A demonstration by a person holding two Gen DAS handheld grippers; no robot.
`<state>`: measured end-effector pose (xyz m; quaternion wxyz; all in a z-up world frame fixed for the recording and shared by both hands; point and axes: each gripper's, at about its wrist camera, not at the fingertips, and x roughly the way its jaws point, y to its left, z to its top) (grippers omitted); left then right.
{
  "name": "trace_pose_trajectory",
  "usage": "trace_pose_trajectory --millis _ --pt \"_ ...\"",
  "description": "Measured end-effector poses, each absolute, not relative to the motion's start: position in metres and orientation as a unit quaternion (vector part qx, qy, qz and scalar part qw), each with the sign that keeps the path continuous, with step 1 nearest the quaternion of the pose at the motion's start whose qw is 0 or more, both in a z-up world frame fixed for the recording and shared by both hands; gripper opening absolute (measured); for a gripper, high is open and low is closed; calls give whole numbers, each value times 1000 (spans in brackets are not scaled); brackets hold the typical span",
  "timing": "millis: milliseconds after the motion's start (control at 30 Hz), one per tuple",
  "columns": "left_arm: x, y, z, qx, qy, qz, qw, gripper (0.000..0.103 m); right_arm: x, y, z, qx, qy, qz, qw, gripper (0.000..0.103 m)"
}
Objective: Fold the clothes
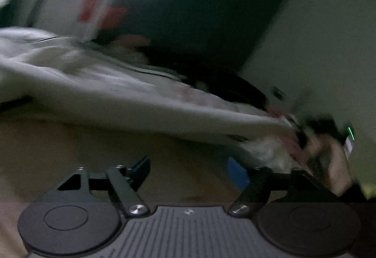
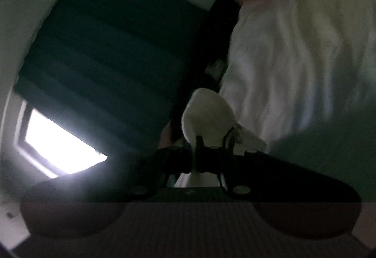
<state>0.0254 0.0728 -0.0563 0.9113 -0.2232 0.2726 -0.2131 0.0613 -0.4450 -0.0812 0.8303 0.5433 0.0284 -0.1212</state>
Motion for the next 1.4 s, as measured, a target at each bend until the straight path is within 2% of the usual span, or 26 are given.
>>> trace_pose_trajectory --millis 133,233,433,467,600,667,733,900,1100,1300,1400 --pt "40 160 -59 -383 316 -95 863 85 48 -461 -116 596 76 -142 787 6" --pt "45 223 -74 -488 325 -15 810 85 51 -465 -131 594 120 -159 779 6" --pt "56 301 -108 -551 320 128 760 83 56 -466 -134 595 133 -168 775 6" --pt "60 309 -112 -544 321 144 762 78 58 -464 -132 588 135 -170 779 6" --pt "67 321 -119 -546 297 179 763 65 67 -454 -126 563 126 -168 799 6" --pt "70 324 -113 -523 286 193 780 32 72 -451 -117 543 115 -168 815 6" --pt "69 327 -108 -518 282 197 783 15 74 -448 -107 524 98 -167 830 6" --pt "50 329 -58 -458 226 187 839 11 80 -438 -80 494 51 -175 850 6" --pt "38 363 6 -468 163 137 858 10 107 -429 -45 453 18 -206 867 6" --pt "26 381 18 -457 185 128 861 11 133 -420 -10 411 -15 -236 881 6" --pt "28 389 6 -464 210 132 850 10 152 -422 -32 421 33 -247 872 6"
